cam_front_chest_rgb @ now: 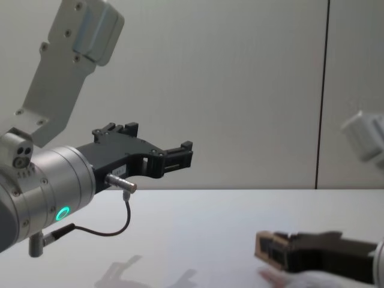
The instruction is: Use the one hand to pick up the stamp and affix it onto the A4 paper.
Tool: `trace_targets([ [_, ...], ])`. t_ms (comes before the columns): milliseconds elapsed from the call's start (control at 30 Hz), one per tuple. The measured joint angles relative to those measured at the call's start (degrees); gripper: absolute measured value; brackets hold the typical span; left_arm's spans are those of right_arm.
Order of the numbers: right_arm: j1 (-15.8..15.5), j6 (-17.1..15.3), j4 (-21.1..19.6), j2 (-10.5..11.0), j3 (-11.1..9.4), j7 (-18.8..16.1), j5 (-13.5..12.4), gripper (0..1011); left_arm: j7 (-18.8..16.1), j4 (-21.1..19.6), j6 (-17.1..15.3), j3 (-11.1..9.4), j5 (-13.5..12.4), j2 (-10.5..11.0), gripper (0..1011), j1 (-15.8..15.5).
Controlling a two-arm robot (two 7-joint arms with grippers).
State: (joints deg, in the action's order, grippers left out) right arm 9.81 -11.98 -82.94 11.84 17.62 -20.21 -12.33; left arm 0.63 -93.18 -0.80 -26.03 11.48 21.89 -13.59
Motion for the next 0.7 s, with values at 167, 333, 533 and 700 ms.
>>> trace_targets([
  [167,0.21,0.47,-1.48,0.68,-1.06,1.41,-0.66,220,0.00,0.00,0.00,0.00,0.00,0.00,993,0.00],
  [333,0.40,0.58,-2.25,1.45,-2.02,2.62,-0.91,220,0.00,0.00,0.00,0.00,0.00,0.00,993,0.00],
  [533,0.48,0.46,-2.73,2.58,-3.32,4.04,-0.94,220,0.00,0.00,0.00,0.00,0.00,0.01,993,0.00],
  [700,0.36,-0.04,-2.81,3.54,-4.23,4.93,-0.96,220,0.00,0.00,0.00,0.00,0.00,0.00,993,0.00],
])
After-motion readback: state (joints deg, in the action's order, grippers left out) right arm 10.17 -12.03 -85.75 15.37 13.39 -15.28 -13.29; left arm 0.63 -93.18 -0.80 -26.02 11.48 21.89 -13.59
